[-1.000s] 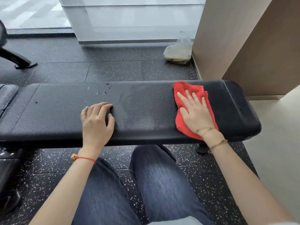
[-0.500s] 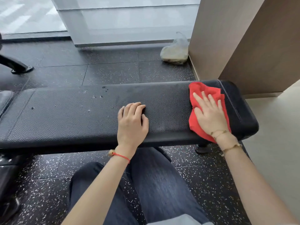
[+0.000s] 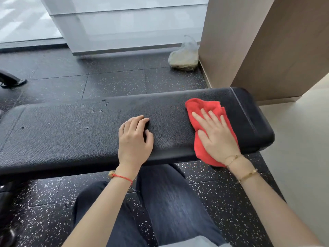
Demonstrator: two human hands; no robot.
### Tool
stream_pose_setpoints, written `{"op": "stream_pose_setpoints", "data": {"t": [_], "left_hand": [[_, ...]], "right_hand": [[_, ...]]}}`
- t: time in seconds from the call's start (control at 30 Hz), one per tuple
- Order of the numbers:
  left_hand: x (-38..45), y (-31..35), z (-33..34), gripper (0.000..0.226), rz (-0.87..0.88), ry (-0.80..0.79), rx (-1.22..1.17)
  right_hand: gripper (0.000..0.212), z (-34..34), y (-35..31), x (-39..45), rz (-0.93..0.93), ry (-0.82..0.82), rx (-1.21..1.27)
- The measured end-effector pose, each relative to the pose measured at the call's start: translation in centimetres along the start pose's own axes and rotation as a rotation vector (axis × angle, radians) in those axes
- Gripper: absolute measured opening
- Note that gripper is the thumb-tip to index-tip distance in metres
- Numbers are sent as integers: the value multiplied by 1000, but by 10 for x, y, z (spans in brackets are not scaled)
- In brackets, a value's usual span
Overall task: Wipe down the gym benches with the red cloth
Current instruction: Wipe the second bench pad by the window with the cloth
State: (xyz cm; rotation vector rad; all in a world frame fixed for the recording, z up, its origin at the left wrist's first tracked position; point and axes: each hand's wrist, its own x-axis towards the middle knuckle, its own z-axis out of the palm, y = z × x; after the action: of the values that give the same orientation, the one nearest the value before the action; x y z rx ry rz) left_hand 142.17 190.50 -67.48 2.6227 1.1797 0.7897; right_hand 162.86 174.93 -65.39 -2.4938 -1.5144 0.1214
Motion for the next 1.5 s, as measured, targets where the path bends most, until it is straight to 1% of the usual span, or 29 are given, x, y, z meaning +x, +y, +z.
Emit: {"op": "stream_pose_setpoints", "data": {"t": [0.07,0.13,0.23,0.37,0.43,0.5,0.57,0.63,0.73,0.87,0.93,1.03,1.13,1.23,1.33,1.43,1.5], "left_hand": [[0,1,0,35,-7,-1,3],[0,2,-1,34,-17,-4,2],[-1,1,0,34,-14,-7,2],[-1,-2,2,34,3,5,-3],[-1,-3,3,34,5,12,-9],[-2,-3,4,34,4,15,-9],[-3,-2,4,34,3,13,3],[-3,0,4,34,3,10,14],[-3,1,2,34,1,8,11],[-2,0,2,34,5,16,6],[-2,1,4,35,3,17,11],[-2,3,4,36,0,23,17],[-3,3,4,37,0,29,25],[-2,4,4,36,2,18,29],[-2,3,4,36,-5,19,15],[-1,3,3,35,-11,18,1],[-1,3,3,35,-11,11,1]], "right_hand": [[55,-8,27,22,159,15,-15],[56,-14,39,43,260,8,-22],[56,-14,40,40,251,7,-24],[55,-11,43,-13,203,54,-5],[54,-13,57,-25,249,77,-8],[53,-18,76,-20,339,89,-22],[54,-25,93,-2,408,74,-24],[55,-31,99,22,428,39,-23],[56,-33,94,31,401,29,-21],[56,-21,88,-23,339,89,-20],[56,-16,89,-35,333,86,-20],[55,-20,93,-7,345,56,-34],[54,-23,91,45,330,18,-55],[54,-24,72,87,285,-33,-51],[55,-16,34,89,159,-51,-33],[57,0,-3,45,-81,-29,-60],[58,2,-8,18,-176,-47,-27]]}}
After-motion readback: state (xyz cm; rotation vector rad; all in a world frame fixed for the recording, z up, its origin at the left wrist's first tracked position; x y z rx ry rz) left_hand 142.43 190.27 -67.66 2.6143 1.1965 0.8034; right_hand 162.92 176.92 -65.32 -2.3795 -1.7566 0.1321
